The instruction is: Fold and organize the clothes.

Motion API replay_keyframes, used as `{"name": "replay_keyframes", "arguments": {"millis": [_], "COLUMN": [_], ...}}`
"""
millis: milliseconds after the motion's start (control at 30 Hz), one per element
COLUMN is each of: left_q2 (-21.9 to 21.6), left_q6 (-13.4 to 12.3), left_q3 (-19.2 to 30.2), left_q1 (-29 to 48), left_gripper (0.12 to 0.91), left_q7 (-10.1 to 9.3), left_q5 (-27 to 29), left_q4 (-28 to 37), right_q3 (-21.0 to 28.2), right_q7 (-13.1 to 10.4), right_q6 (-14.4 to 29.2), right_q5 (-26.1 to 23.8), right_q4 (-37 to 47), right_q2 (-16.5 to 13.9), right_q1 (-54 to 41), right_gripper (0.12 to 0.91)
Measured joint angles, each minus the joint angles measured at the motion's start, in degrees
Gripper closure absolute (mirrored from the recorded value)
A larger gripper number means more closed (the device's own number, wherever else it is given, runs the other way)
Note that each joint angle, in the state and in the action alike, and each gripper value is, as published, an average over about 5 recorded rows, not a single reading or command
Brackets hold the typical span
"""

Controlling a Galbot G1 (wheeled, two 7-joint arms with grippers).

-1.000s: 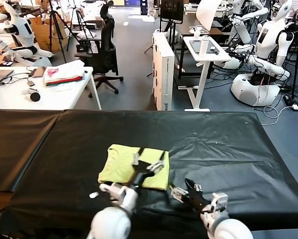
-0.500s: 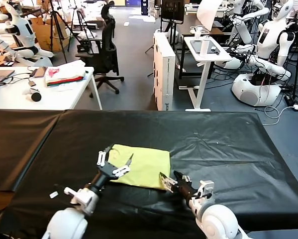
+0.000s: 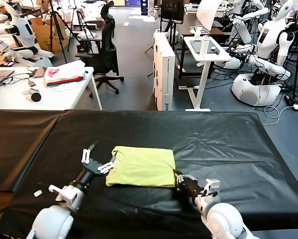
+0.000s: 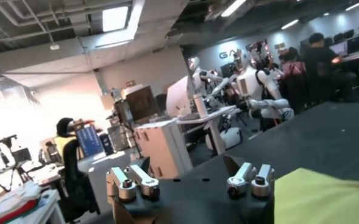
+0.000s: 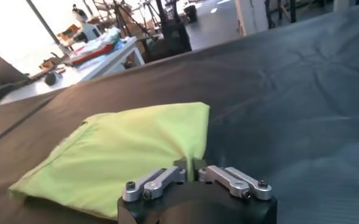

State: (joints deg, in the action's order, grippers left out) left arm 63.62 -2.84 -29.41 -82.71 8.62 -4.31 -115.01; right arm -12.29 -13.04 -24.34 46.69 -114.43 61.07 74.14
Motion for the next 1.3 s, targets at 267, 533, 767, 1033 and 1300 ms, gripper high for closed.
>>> {"name": "replay_keyframes", "arguments": {"millis": [267,533,767,1033,1300], "left_q2": [-0.5,-0.9,-2.5,-4.8,-5.4], "left_q6": [-0.6,2.5,8.1,9.1,5.3], "left_q3": [-2.5,-3.5,-5.0,-10.3,-15.8], "left_q1": [-1.0,-2.1,-5.7,-16.3,-27.4], "left_gripper": [0.123,0.123,0.123,0.123,0.123], "left_q7": [-0.06,-3.15,-8.43,-10.51,-11.60], "left_q5": [-2.6,-8.8,-18.1,-27.4,-26.8], "left_q4": [1.6,1.2,-2.3,-7.9,-11.0], "right_q3": [-3.9,-8.7,-15.2,-25.4,-27.4], "right_q7": [0.4,6.1,7.4,5.9,3.9], "right_q6": [0.6,6.2,25.0,42.2,45.1], "right_q5": [-0.8,-4.4,-18.2,-27.9,-30.6], "right_q4": [0.5,-1.3,-5.4,-12.0,-15.3], "right_q2": [-2.2,-5.0,-5.2,-1.4,1.2], "right_q1": [1.0,4.5,15.3,34.3,46.6], "right_gripper": [0.887,0.730,0.316,0.120,0.118]}}
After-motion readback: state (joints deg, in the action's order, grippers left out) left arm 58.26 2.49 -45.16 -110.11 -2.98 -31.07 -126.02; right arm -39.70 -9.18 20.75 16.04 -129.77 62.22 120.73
